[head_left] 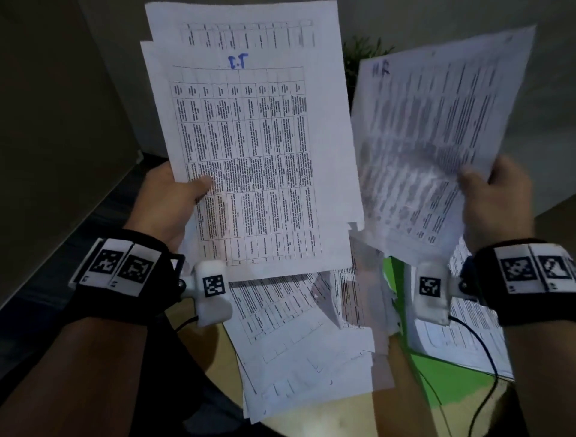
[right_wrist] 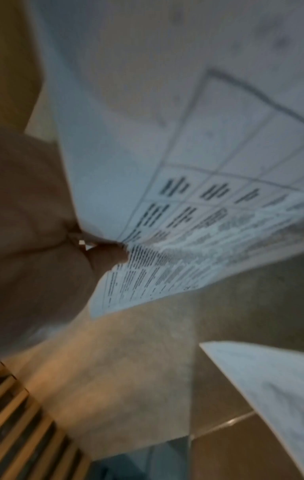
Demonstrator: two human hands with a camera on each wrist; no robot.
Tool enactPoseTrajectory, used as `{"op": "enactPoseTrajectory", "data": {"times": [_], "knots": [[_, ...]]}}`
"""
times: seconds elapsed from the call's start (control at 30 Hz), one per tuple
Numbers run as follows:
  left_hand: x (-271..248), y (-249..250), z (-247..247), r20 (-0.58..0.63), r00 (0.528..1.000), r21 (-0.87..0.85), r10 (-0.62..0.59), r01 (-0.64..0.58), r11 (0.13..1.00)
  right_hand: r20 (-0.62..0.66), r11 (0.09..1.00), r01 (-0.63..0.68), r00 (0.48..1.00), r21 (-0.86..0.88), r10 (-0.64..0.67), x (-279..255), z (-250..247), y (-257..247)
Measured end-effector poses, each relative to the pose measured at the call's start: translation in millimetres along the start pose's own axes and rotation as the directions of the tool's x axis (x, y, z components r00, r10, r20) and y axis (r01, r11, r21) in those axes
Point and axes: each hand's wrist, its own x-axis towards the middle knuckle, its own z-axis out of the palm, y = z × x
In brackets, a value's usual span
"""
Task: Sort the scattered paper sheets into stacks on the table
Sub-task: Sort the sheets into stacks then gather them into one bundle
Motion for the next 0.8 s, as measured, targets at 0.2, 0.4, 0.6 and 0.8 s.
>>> {"op": "enactPoseTrajectory", "data": {"times": [0.2,0.4,0.6,0.8], "knots": [[1,-4,4,0.103,0.995,0.02,-0.015,0.013,1.0,0.264,0.887,-0.187,0.961,0.421,0.077,-11,39,-18],[0,-4,2,0.216,0.976,0.058,-0.037,0.025,0.998,0.618,0.723,-0.455,0.785,0.52,0.049,-16,69,-42],[6,-2,-16,-0.098,0.991,0.13,0.088,-0.075,0.989,0.6,0.881,-0.436,0.76,0.185,0.251,-22,84,-21],[4,2,-23,-0.228,0.96,0.144,0.162,-0.131,0.981,0.641,0.864,-0.116,0.624,-0.49,0.447,-45,92,26]]}}
